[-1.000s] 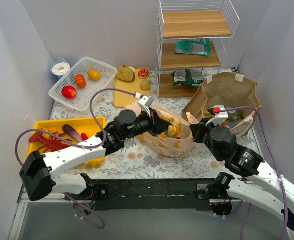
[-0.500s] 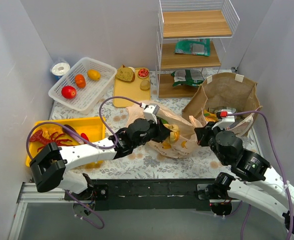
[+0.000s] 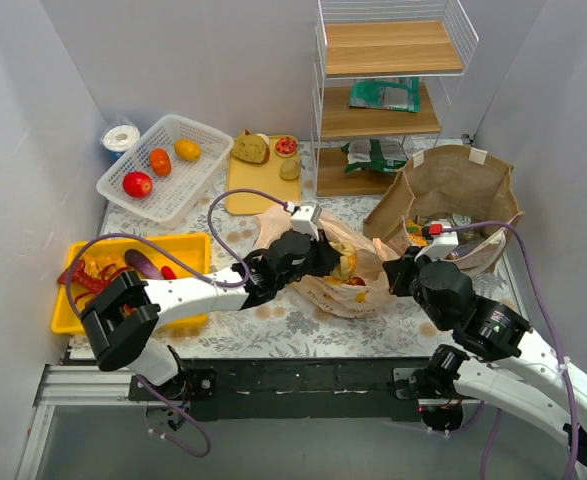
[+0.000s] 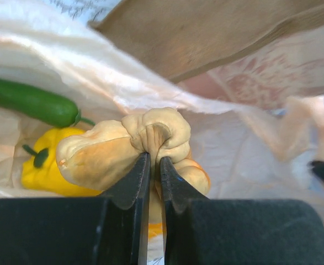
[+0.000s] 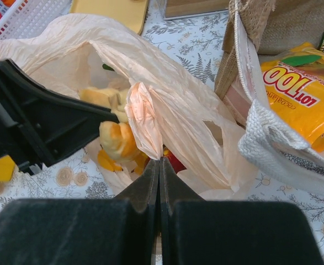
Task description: Place the mixed food into the grocery bags and tie them
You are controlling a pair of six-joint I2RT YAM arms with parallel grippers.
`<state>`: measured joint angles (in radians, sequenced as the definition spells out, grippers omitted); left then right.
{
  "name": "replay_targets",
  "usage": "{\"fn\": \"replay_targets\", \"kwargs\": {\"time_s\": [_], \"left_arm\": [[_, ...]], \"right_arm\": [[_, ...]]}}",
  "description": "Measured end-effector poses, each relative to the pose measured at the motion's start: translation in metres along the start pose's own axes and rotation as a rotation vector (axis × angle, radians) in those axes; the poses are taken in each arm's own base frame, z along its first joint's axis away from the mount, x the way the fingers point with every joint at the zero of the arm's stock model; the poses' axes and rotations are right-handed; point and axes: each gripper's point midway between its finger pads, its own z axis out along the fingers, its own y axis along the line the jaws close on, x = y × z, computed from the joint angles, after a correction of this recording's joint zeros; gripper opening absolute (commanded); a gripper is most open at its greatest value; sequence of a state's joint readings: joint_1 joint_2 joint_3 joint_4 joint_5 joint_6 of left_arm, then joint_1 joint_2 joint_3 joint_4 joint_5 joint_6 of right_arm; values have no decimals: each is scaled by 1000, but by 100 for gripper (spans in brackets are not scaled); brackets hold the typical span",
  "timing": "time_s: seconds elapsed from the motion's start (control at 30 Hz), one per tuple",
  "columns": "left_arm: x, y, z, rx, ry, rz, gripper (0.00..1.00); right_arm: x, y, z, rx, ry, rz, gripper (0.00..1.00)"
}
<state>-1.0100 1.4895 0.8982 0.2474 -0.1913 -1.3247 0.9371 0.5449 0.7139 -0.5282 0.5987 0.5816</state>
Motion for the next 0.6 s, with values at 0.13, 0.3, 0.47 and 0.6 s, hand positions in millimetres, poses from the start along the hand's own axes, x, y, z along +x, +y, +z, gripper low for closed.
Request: {"fn": "replay_targets", "kwargs": {"time_s": [0.13, 0.3, 0.47, 0.6], "left_arm": [[31, 25, 0, -54, 66, 7, 0], [47, 39, 0, -93, 103, 10, 9], [45, 37, 0, -100, 115, 14, 64], [30, 26, -3, -87, 101, 36, 95]], "right_arm": [[0, 0, 0, -1, -1, 1, 1], [-2, 1, -1, -4, -5, 4, 1], [-5, 1, -4, -13, -18, 13, 1], [-7, 1, -5, -16, -26, 18, 1]]}}
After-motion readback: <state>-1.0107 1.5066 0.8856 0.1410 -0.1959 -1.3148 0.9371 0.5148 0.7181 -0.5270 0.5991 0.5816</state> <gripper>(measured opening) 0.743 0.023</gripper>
